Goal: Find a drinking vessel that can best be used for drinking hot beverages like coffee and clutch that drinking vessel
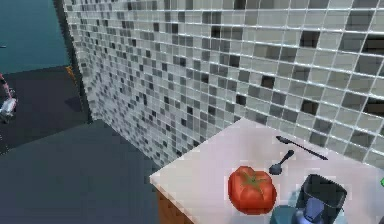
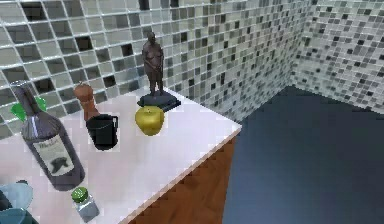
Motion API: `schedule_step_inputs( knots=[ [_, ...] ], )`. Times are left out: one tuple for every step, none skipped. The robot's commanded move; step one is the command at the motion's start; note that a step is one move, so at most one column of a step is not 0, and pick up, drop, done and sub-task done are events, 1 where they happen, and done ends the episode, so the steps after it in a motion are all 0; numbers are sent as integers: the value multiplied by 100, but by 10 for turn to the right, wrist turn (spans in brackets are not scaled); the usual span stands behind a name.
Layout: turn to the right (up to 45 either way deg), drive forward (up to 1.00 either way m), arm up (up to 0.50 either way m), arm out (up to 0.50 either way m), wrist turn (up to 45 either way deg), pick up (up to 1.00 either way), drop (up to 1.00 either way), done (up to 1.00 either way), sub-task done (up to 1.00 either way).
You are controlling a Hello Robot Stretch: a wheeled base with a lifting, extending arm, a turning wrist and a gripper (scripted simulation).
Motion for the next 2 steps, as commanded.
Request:
schedule_step_inputs(
  knots=[
    [-210,0,0,0,0,0,0,0,0],
    [0,0,50,0,0,0,0,0,0]
  ],
)
